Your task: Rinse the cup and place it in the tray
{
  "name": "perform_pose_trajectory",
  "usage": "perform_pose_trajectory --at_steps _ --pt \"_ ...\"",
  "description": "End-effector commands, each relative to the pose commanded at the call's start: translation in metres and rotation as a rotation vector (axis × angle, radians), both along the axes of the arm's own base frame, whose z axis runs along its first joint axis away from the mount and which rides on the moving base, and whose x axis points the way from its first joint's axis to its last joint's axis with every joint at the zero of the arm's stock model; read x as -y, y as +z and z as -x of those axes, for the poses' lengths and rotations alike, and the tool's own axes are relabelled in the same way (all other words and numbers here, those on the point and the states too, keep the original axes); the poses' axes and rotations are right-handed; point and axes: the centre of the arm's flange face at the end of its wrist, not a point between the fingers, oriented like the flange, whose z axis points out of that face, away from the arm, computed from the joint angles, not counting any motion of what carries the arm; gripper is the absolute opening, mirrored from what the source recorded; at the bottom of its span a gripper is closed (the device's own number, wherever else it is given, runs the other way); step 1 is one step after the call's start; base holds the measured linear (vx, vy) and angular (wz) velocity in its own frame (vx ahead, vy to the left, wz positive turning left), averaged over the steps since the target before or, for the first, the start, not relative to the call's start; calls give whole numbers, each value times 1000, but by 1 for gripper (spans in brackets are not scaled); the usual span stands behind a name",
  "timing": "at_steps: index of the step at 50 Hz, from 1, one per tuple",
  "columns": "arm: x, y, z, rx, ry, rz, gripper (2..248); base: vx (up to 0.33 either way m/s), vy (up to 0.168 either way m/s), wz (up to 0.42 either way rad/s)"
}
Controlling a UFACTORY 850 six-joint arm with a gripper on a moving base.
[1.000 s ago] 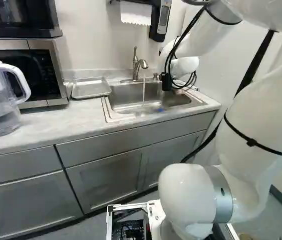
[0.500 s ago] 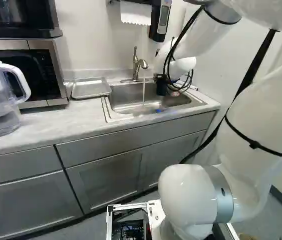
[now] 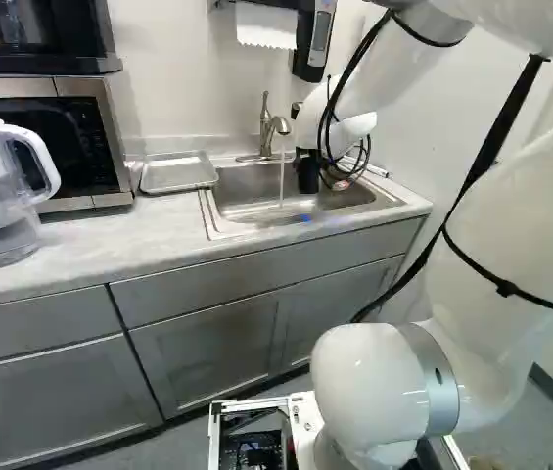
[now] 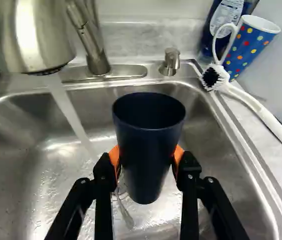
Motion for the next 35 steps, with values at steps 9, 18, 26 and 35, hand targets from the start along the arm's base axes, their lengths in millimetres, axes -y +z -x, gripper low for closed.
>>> perform_pose_trajectory --at_steps 9,18,26,35 --pt "-14 -1 1 -8 50 24 121 0 0 0" --pt "-28 -1 0 -7 93 38 121 0 0 0" --pt "-40 0 0 -7 122 40 121 0 0 0" --pt "-54 0 0 -6 152 40 121 0 0 0"
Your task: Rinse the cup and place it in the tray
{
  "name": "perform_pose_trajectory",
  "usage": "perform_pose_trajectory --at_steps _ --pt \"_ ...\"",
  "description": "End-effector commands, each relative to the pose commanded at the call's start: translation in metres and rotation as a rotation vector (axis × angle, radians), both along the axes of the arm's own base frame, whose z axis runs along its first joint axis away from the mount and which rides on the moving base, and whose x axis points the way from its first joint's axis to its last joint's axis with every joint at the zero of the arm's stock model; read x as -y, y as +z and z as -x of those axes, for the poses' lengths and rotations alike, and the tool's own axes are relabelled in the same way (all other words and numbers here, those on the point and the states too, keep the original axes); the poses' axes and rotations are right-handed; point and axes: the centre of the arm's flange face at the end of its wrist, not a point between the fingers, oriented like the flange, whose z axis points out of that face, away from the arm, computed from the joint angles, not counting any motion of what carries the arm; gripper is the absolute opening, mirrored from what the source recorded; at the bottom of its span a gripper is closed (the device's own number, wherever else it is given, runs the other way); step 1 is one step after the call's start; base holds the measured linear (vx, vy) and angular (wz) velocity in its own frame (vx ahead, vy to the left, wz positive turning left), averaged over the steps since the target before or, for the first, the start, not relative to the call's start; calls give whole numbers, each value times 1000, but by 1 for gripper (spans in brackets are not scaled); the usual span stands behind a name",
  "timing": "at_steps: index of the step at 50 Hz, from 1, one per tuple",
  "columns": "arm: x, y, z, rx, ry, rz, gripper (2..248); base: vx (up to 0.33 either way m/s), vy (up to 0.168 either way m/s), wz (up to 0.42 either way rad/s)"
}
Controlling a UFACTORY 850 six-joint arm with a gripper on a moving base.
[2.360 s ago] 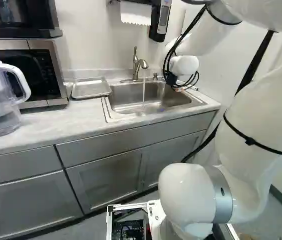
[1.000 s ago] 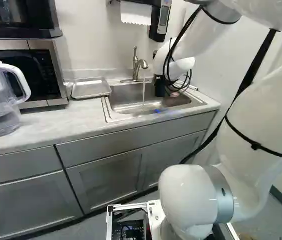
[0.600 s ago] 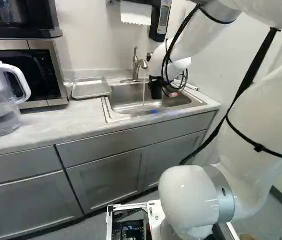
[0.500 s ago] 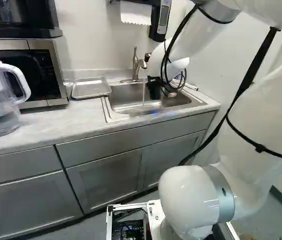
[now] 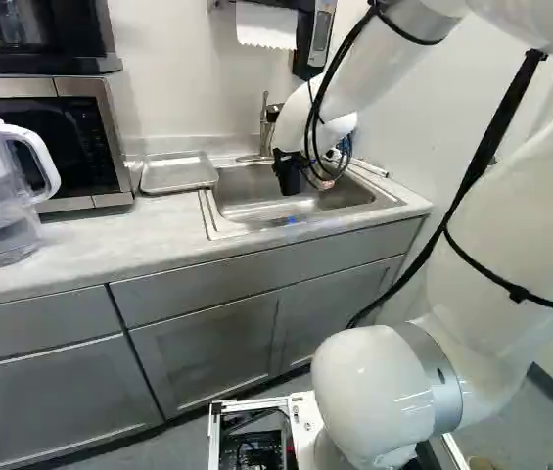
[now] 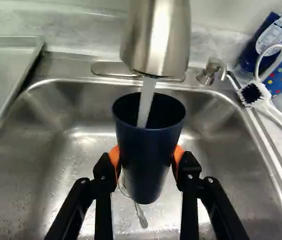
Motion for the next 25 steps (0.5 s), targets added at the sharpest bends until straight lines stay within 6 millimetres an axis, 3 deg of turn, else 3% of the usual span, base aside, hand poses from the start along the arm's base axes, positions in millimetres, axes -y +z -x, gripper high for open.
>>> perform_pose_trajectory --at_steps 25 --pt "-5 0 0 0 10 0 121 0 0 0"
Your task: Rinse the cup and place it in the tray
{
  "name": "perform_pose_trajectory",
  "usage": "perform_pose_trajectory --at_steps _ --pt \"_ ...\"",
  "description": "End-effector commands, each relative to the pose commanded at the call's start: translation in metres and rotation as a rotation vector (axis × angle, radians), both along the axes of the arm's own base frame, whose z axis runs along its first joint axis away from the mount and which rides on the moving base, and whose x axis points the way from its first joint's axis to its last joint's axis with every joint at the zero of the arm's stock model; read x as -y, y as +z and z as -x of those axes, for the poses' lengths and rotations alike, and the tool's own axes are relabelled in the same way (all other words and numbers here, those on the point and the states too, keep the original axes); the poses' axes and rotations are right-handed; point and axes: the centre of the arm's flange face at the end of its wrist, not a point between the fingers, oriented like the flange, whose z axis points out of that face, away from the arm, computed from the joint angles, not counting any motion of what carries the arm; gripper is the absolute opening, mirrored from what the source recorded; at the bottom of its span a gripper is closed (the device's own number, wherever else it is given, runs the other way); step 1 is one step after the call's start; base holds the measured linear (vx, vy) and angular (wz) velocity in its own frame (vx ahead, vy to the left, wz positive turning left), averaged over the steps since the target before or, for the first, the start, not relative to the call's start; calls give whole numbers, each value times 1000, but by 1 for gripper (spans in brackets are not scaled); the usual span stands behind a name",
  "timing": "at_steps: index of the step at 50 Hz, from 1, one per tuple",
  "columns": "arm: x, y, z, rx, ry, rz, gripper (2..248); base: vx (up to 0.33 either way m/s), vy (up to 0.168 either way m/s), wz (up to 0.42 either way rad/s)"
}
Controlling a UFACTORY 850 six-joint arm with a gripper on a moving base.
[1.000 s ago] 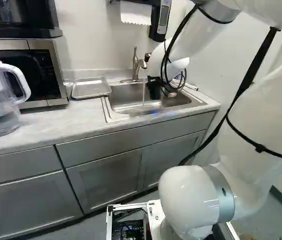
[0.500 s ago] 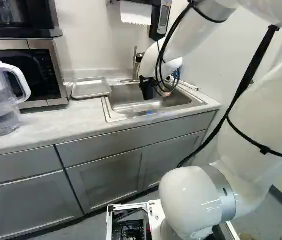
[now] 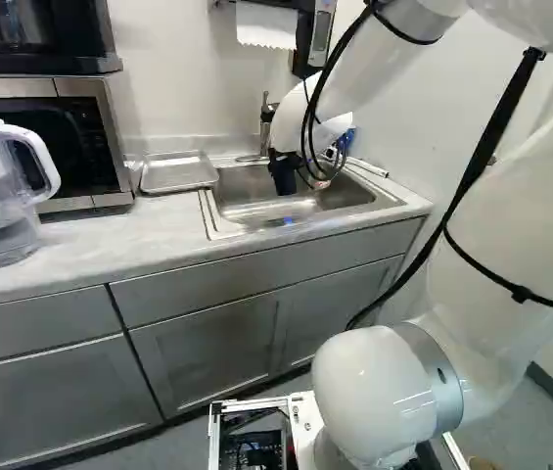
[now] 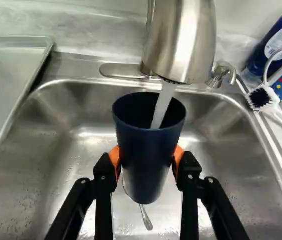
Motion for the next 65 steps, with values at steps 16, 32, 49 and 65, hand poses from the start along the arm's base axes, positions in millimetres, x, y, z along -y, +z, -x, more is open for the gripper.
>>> perform_pose_trajectory --at_steps 16,32,49,65 --pt "0 -2 -1 1 1 -1 121 0 0 0" --pt "-1 -16 2 -4 6 -4 121 0 0 0" --pt "-2 -28 8 30 17 -16 121 0 0 0" --pt "-4 -23 12 98 26 -30 121 0 0 0"
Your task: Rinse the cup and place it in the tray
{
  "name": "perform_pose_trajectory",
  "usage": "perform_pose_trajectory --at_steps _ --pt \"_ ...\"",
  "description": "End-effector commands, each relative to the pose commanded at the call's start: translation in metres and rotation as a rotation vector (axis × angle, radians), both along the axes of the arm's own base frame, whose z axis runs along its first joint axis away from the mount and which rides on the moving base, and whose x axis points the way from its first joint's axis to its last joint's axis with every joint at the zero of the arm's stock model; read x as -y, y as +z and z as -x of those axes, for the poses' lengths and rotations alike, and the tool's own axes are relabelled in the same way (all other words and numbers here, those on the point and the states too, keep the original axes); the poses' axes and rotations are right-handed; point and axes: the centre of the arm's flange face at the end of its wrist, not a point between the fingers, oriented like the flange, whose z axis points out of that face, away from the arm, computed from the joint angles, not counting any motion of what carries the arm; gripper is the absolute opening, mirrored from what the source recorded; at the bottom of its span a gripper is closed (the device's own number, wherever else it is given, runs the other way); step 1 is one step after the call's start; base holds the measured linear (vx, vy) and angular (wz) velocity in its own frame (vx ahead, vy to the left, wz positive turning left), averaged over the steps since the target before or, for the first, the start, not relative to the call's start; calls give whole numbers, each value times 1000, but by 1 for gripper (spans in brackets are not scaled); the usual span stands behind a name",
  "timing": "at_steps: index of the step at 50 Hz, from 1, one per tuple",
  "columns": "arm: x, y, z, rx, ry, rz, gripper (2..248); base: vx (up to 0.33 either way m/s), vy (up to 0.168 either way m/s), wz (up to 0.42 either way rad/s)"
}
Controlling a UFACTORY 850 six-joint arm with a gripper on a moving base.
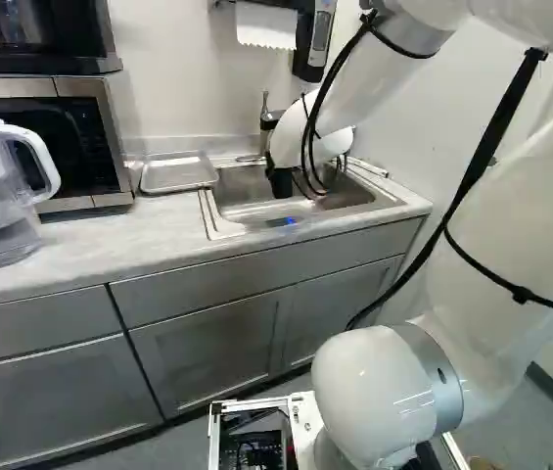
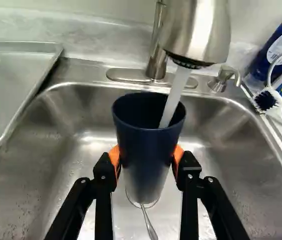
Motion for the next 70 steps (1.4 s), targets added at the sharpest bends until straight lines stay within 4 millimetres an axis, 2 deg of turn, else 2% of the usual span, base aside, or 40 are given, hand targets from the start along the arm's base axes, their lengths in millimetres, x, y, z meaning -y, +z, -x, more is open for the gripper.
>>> perform_pose_trajectory --at_steps 25,70 --pt "11 0 3 1 -24 0 121 0 0 0" --pt "11 0 3 1 -24 0 121 0 0 0"
